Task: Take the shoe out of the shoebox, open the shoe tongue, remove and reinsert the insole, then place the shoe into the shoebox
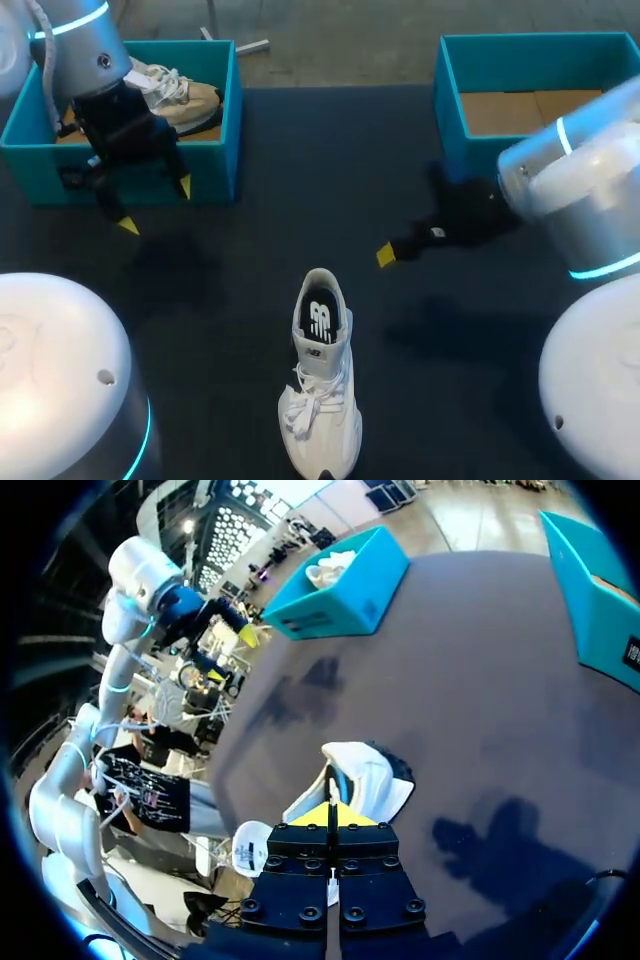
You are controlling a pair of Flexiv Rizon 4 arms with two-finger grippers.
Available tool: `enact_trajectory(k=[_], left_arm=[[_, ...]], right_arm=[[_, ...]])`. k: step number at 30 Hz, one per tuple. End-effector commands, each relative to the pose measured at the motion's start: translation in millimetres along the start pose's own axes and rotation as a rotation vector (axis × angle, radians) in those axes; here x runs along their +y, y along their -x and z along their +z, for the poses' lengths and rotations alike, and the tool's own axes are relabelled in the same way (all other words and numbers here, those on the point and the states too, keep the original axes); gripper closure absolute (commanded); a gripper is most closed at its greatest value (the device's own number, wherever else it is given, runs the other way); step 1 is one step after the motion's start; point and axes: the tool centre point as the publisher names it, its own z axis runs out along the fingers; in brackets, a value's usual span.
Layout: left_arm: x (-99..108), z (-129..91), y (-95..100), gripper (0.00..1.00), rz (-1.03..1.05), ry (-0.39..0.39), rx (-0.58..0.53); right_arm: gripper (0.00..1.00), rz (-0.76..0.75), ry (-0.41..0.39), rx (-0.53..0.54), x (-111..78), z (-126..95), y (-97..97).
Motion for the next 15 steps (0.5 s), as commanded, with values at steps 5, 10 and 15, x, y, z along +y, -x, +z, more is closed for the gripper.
enact_trajectory(k=[5, 10, 15], left_arm=[[-0.2, -0.1, 2.9, 0.0, -0.001, 0.001, 0.006], [-0.2, -0.1, 2.9, 0.0, -0.001, 0.001, 0.006], [-0.2, -0.1, 2.9, 0.0, -0.001, 0.001, 0.006]], right_arm=[[1.0, 0.011, -0.116, -0.397, 15.0, 3.5, -23.5], [1.0, 0.039, -0.179, -0.466, 29.1, 2.1, -20.8], [1.0, 0.06, -0.265, -0.515, 37.1, 4.5, -19.3]])
